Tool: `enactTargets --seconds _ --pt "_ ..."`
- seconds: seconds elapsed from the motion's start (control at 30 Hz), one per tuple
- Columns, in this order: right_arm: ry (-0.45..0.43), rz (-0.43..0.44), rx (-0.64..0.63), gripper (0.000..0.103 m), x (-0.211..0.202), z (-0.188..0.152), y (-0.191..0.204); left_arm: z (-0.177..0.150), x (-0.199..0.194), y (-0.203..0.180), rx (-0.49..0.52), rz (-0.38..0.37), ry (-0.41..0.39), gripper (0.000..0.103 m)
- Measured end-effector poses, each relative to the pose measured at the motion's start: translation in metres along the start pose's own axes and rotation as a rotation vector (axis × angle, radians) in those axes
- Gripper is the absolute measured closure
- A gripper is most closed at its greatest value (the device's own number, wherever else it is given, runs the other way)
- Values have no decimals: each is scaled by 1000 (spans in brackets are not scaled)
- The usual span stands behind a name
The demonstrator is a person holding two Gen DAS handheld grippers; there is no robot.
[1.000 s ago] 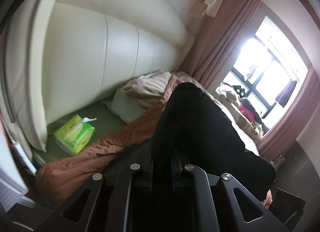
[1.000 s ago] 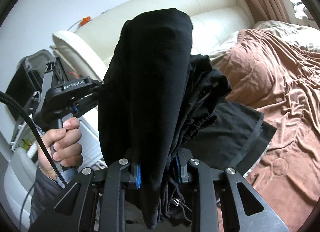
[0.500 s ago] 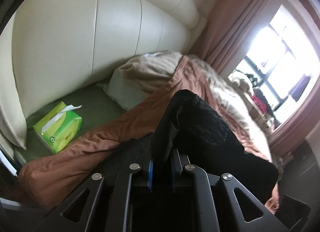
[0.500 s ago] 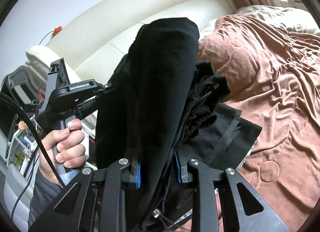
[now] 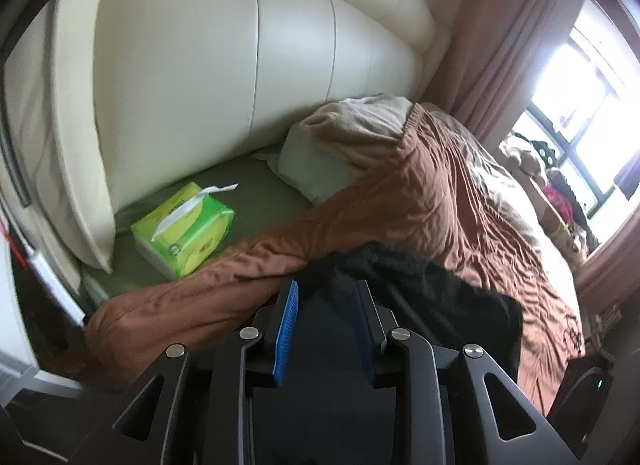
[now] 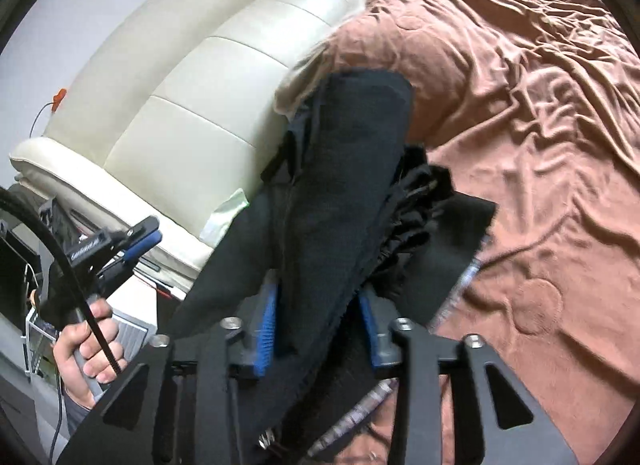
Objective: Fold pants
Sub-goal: 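Carry the held pants with both tools toward the bed's headboard corner, then lower the pants onto the duvet beside the tissue box with both tools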
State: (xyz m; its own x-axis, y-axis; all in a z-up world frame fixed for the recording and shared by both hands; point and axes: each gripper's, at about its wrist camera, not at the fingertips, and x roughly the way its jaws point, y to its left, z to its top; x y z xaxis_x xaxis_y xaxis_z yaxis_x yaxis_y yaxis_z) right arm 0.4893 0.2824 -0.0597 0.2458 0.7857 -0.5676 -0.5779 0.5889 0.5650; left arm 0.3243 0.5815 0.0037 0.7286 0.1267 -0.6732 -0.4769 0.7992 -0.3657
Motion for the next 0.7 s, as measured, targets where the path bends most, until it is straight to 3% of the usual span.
enactTargets --seconds 0.07,0.23,0.4,0.7 --pt "-33 -13 -11 49 -18 0 -5 -8 -9 -1 16 -9 -2 73" --pt "-97 -61 -48 49 -58 9 -14 -26 -22 -12 63 -28 -3 73" --pt "-151 -82 -176 49 -85 15 8 -42 -27 -22 50 -63 -7 73" --pt "-127 -104 -492 49 -58 20 65 -71 -18 -33 56 -72 0 73"
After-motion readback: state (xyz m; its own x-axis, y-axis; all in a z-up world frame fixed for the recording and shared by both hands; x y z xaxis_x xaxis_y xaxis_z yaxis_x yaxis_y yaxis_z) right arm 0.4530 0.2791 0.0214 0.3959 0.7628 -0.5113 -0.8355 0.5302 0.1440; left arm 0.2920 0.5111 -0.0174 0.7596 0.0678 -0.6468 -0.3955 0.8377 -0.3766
